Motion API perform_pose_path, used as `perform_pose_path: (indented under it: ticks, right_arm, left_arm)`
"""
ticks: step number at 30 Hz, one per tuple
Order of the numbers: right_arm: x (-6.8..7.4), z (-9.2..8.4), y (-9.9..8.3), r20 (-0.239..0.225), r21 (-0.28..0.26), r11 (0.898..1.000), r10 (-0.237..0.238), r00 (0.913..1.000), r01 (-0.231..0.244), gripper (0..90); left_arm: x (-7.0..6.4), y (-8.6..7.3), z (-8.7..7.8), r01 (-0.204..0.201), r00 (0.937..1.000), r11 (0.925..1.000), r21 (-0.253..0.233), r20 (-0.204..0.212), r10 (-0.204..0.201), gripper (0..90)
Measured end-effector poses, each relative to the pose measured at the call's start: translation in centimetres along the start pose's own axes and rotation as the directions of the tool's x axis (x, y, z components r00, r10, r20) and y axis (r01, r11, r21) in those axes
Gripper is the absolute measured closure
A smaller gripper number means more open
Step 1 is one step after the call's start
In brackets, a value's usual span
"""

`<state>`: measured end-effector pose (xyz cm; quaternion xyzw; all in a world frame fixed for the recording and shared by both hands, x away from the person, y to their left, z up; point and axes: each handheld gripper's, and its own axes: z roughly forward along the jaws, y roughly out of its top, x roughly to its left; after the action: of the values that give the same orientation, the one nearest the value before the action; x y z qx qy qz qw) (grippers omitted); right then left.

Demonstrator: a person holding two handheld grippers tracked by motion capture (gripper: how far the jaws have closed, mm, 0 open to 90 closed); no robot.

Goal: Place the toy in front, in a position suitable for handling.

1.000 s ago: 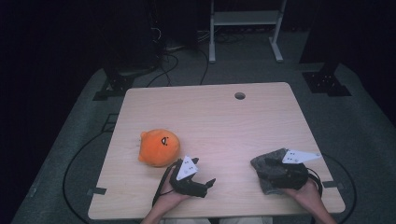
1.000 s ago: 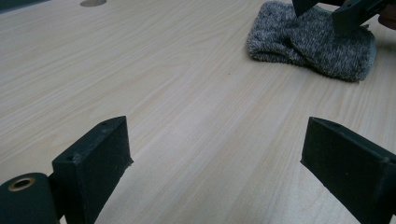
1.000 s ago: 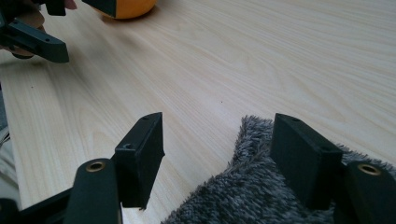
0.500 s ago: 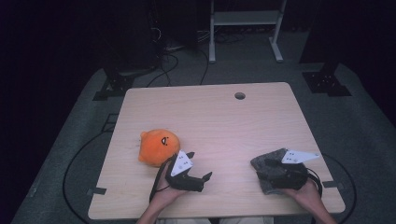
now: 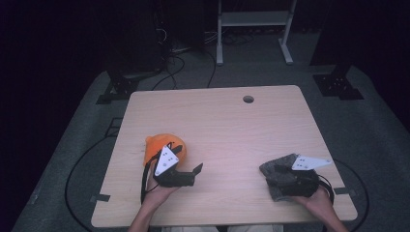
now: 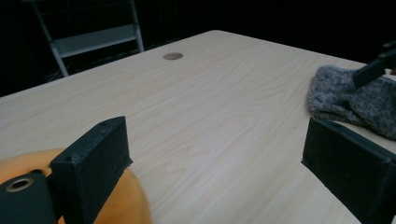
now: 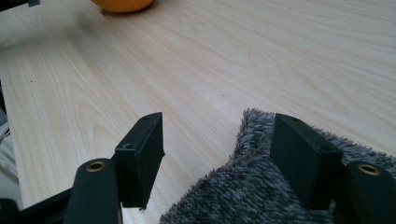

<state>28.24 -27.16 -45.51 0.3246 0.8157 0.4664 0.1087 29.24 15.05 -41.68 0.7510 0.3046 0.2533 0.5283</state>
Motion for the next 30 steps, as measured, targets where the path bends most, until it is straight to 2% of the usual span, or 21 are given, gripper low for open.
perform_pose_path:
  ticks: [4,10,14,30]
  right_arm:
    - [0.2,-0.2,0.0,0.004,-0.001,1.0,-0.004,1.0,0.004,33.6]
    - [0.2,-0.2,-0.1,0.001,-0.001,1.0,-0.006,1.0,0.006,33.6]
    - [0.1,-0.1,-0.1,0.0,0.005,1.0,-0.004,1.0,0.004,33.5]
    - [0.2,-0.1,-0.2,-0.004,0.004,1.0,-0.002,1.0,0.002,33.5]
  left_arm:
    - [1.3,-0.1,-0.6,0.032,0.9992,0.9994,-0.015,-0.025,-0.032,6.7]
    - [2.9,-0.2,-1.4,0.049,0.9964,0.9984,-0.028,-0.068,-0.051,6.7]
    - [4.0,-0.3,-2.1,0.062,0.9922,0.9973,-0.04,-0.105,-0.066,6.7]
    - [6.0,-1.0,-3.0,0.061,0.9833,0.9975,-0.035,-0.169,-0.066,6.6]
